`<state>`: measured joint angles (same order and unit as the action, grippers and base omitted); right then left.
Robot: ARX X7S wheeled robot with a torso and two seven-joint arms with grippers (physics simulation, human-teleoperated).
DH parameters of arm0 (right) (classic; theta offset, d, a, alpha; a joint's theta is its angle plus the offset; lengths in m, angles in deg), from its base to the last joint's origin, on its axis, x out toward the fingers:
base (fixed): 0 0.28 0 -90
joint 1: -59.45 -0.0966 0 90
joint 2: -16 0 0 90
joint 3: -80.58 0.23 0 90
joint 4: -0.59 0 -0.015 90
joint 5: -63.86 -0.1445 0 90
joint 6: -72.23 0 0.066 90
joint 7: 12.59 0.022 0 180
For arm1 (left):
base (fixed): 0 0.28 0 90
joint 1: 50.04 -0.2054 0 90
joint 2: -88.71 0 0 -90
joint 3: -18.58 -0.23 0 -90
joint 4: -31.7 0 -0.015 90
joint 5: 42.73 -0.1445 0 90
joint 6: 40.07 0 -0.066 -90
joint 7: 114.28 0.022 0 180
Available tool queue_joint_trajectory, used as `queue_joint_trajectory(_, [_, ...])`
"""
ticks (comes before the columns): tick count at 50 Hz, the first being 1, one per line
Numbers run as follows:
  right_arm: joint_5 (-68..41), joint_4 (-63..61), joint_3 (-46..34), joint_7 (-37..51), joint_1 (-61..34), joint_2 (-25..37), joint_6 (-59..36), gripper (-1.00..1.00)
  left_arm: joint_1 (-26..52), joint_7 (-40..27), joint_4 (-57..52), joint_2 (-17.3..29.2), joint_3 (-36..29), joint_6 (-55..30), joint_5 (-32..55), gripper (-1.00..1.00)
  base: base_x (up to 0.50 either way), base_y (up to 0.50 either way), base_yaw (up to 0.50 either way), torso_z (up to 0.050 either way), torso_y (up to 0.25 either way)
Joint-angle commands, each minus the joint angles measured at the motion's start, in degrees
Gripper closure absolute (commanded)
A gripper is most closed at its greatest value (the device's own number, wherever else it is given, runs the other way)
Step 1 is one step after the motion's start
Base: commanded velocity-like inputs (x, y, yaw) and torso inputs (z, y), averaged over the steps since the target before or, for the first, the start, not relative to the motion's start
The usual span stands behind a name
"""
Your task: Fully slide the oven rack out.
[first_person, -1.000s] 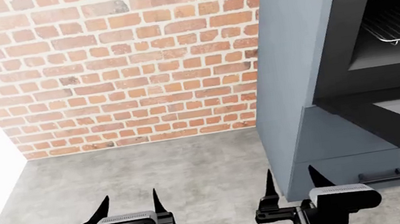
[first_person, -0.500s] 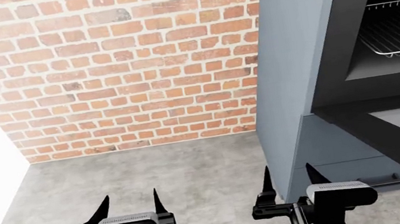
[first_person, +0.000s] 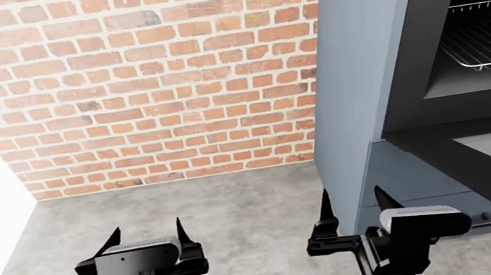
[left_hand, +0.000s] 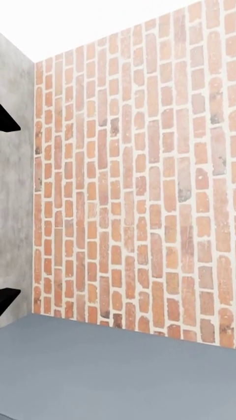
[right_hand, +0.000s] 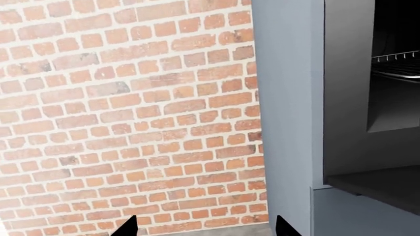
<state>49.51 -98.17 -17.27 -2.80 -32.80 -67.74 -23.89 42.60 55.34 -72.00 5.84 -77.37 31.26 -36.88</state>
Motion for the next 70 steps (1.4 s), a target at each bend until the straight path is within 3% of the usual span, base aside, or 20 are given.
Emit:
queue_joint_trajectory(1, [-11.54, -27.26, 3.00, 6.46, -3.82, 5.44, -27.26, -1.00, 9.11, -2.43, -24.33, 3.34, 1.90, -34.79, 4.64, -1.00, 0.00, 0.00, 0.00, 0.000, 0.000])
queue_joint_trajectory(10, [-35.46, -45.26, 15.28, 18.83, -17.50, 8.80, -56.18, -1.00, 29.11, -0.78, -40.89, 3.71, 13.68, -71.22, 14.06, -1.00, 0.00, 0.00, 0.00, 0.000, 0.000])
queue_joint_trajectory(12, [-41.19, -46.71, 18.00, 22.02, -21.23, 9.35, -60.76, -1.00, 31.22, -11.33, -38.37, 7.22, 18.23, -71.30, 29.05, -1.00, 0.00, 0.00, 0.00, 0.000, 0.000])
queue_joint_trajectory(16, [-56.90, -47.66, 24.25, 31.75, -28.64, 11.06, -68.28, -1.00, 39.14, -44.70, -29.37, 15.29, 22.56, -70.99, 63.43, -1.00, 0.00, 0.00, 0.00, 0.000, 0.000])
queue_joint_trajectory(19, [-67.77, -46.51, 26.38, 40.07, -33.06, 13.99, -70.15, -1.00, 43.09, -53.98, -25.99, 18.61, 20.64, -69.57, 86.83, -1.00, 0.00, 0.00, 0.00, 0.000, 0.000])
queue_joint_trajectory(22, [-74.04, -45.14, 26.54, 45.34, -35.71, 16.66, -70.10, -1.00, 45.33, -58.70, -24.12, 21.38, 19.10, -67.65, 92.68, -1.00, 0.00, 0.00, 0.00, 0.000, 0.000])
queue_joint_trajectory(29, [-82.02, -42.80, 25.90, 52.31, -39.93, 21.95, -68.80, -1.00, 50.01, -63.21, -20.96, 25.16, 15.42, -65.25, 98.15, -1.00, 0.00, -0.05, 0.00, 0.000, 0.000])
queue_joint_trajectory(34, [-84.27, -41.84, 25.32, 54.05, -41.50, 24.16, -68.32, -1.00, 51.61, -61.33, -19.86, 25.84, 13.16, -66.45, 96.97, -1.00, 0.00, -0.42, 0.00, 0.000, 0.000])
queue_joint_trajectory(70, [-82.59, -39.22, 24.28, 52.70, -40.98, 25.82, -67.25, -1.00, 51.75, -59.70, -17.66, 28.15, 10.80, -61.89, 94.56, -1.00, 0.00, -0.50, 0.00, 0.000, 0.000])
